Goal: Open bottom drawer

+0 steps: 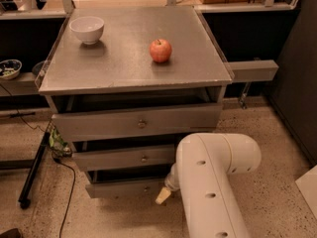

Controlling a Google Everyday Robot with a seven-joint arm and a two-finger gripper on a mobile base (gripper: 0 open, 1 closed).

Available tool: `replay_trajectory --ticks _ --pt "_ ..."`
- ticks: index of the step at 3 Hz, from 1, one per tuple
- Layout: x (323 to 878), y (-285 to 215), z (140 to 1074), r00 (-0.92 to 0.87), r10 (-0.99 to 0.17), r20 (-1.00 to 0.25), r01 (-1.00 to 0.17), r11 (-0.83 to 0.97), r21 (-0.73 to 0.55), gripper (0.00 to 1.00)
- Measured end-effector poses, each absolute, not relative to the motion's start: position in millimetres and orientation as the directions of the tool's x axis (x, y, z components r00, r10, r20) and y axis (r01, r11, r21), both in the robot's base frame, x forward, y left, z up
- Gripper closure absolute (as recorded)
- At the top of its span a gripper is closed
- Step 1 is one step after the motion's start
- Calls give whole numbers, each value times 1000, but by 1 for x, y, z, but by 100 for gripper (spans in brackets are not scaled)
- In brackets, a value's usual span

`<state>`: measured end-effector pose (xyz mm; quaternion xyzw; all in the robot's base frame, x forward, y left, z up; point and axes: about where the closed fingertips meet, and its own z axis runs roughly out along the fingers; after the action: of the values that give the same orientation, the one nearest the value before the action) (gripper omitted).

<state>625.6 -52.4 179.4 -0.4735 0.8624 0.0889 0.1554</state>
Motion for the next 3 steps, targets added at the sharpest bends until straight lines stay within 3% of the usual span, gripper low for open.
replay_trajectory --ticks 1,3 --pt "622 -48 176 -494 -795 -351 -853 521 22 0" --pt "622 -48 176 -494 -795 -351 -854 520 23 50"
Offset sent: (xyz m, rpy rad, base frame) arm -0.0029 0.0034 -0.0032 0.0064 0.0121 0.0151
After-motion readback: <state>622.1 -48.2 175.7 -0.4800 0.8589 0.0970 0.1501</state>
